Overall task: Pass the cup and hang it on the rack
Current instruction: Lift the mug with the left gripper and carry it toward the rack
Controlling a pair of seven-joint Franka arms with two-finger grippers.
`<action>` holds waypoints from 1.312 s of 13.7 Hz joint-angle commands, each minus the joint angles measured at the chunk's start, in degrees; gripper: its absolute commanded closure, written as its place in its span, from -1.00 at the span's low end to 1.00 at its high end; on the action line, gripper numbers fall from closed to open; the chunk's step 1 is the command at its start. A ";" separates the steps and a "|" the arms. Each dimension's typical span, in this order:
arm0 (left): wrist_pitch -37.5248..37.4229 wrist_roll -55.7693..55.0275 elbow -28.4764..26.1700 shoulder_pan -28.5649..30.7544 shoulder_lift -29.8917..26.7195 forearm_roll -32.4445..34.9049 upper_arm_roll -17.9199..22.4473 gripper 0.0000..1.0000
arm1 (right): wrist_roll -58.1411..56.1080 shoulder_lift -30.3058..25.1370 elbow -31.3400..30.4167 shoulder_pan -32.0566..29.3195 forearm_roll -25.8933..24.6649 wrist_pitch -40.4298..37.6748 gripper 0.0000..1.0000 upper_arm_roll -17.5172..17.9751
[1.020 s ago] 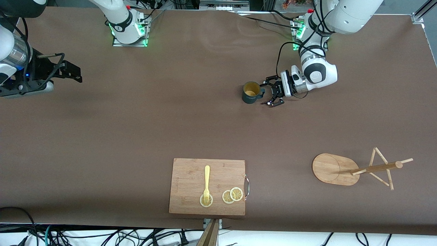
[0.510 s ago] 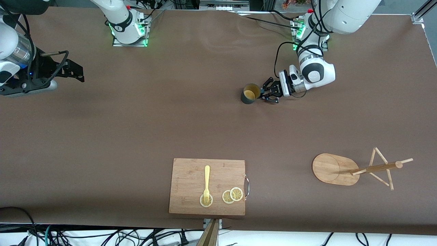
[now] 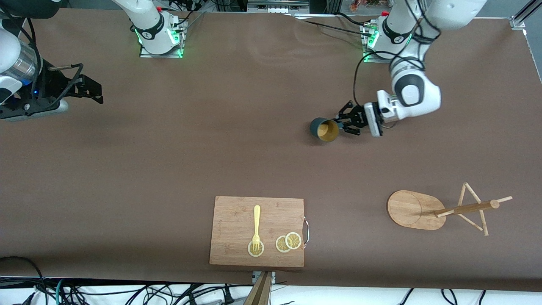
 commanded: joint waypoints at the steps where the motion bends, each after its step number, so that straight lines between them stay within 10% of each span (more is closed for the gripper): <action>1: -12.22 -15.16 2.14 2.89 -3.21 7.82 7.21 1.00 | -0.63 -1.61 -1.75 -1.22 -0.67 0.64 -0.99 0.89; 8: -35.97 -38.89 5.06 4.37 -3.39 9.94 23.85 1.00 | -0.72 -1.53 -1.67 -1.22 -0.67 0.56 -0.99 0.89; 18: -52.34 -69.59 22.45 15.71 9.08 0.90 24.74 1.00 | -0.63 -1.53 -1.58 -1.22 -0.58 0.38 -0.99 0.89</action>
